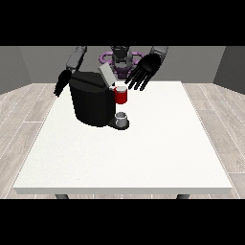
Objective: Insert the coffee pod into the coffee machine and close the lid
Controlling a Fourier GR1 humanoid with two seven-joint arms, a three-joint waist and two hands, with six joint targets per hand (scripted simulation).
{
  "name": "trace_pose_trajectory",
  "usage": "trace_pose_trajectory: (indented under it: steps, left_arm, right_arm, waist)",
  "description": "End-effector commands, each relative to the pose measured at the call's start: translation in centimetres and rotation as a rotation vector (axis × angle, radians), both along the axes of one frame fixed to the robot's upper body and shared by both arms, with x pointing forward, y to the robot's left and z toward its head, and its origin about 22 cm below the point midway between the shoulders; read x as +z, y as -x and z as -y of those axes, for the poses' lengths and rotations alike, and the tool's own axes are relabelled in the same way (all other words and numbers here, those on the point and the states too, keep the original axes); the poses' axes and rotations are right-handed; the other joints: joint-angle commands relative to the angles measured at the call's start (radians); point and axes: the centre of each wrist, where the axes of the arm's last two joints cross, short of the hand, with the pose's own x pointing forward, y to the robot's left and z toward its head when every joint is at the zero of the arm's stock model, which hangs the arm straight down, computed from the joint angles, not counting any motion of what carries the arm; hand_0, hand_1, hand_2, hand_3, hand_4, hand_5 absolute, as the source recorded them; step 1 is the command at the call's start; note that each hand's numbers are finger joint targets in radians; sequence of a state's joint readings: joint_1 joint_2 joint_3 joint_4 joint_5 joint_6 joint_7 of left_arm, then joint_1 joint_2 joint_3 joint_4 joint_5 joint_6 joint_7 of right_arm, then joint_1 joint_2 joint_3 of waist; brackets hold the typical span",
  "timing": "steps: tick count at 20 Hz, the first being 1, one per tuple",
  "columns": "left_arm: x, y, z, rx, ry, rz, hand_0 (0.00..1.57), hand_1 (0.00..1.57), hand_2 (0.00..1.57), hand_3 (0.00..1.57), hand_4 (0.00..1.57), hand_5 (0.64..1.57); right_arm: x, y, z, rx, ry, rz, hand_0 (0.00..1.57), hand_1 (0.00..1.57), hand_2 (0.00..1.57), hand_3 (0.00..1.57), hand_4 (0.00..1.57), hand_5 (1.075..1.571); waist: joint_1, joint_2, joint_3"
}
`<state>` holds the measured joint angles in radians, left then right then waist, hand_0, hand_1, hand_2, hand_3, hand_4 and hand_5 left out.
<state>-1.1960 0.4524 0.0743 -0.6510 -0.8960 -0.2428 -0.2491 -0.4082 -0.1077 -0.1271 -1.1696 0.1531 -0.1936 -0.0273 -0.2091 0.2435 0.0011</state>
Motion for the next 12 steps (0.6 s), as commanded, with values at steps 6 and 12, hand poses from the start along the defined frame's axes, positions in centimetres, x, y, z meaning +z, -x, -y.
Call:
trace_pose_trajectory:
  steps: [6,12]
  left_arm:
    - [-11.0,0.9,2.6,-0.11,0.549,-0.211,0.0,0.0,0.0,0.0,0.2,1.571]
    - [-23.7,5.5,3.7,-0.029,1.006,-0.436,0.0,0.0,0.0,0.0,0.07,1.571]
  right_arm:
    - [-5.6,3.9,2.1,-0.088,-0.043,-0.178,0.0,0.0,0.0,0.0,0.0,1.571]
    - [-8.6,7.4,4.2,-0.171,-0.027,-0.274,0.0,0.0,0.0,0.0,0.0,1.571]
  waist:
    - [0.145,-0.234,-0.0041]
    - [0.249,-0.403,-0.0035]
